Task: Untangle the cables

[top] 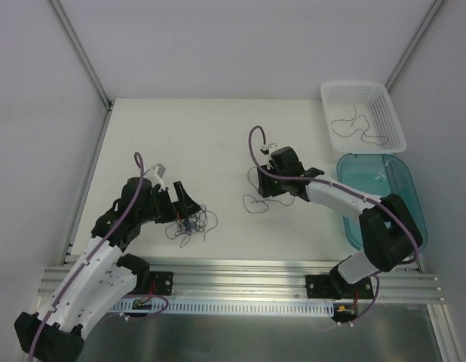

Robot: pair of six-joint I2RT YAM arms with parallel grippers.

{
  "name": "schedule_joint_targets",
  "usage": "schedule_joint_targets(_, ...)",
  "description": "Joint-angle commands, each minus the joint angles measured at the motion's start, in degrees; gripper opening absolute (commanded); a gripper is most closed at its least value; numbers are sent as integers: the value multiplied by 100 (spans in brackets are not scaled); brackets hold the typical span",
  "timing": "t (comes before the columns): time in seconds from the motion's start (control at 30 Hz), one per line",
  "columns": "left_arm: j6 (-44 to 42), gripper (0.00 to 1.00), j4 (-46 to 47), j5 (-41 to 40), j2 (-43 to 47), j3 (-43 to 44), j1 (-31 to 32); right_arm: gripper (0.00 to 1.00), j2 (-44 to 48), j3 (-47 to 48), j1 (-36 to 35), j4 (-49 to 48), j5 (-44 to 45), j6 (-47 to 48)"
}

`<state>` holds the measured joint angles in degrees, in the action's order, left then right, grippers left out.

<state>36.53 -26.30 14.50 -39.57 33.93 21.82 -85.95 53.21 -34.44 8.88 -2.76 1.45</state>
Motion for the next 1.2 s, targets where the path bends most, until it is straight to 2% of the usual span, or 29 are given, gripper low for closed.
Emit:
schedule_joint_targets(0.0, -540, 99, -59, -228, 397, 245, 50, 49, -281, 443, -168, -54, 215, 48)
schedule_joint_targets(0.07, -743, 99, -138, -351, 608, 341, 59, 55, -387, 532, -274, -10, 467, 31)
schedule_joint_targets(0.1, -953, 99, -173, -473, 704, 377, 59, 62, -457, 619, -335, 51, 539, -13)
schedule_joint_targets(0.23, -1446, 99, -305, -720, 828, 500, 59, 74, -607, 769, -432, 131, 865, -128)
schedule_joint_targets(0.33, -1789, 99, -349, -878, 811, 500, 59, 80, -747, 840, -450, 157, 1067, -312)
schedule_joint_targets(0.5, -2062, 99, -349, -1204, 793, 290, 59, 81, -1107, 1033, -450, 280, 1094, -374)
schedule_joint_targets(0.77, -2098, 99, -349, -1301, 644, 254, 59, 76, -1696, 1315, -450, 386, 1164, -471)
schedule_joint_targets(0.93, -2115, 99, -349, -1151, 556, 263, 59, 68, -1934, 1411, -459, 456, 1173, -427)
schedule_joint_targets(1.1, -2098, 99, -349, -1178, 556, 263, 50, 48, -2109, 1446, -494, 561, 1313, -418)
schedule_joint_targets(1.17, -2098, 99, -349, -1169, 556, 263, 41, 45, -2154, 1473, -520, 597, 1375, -400)
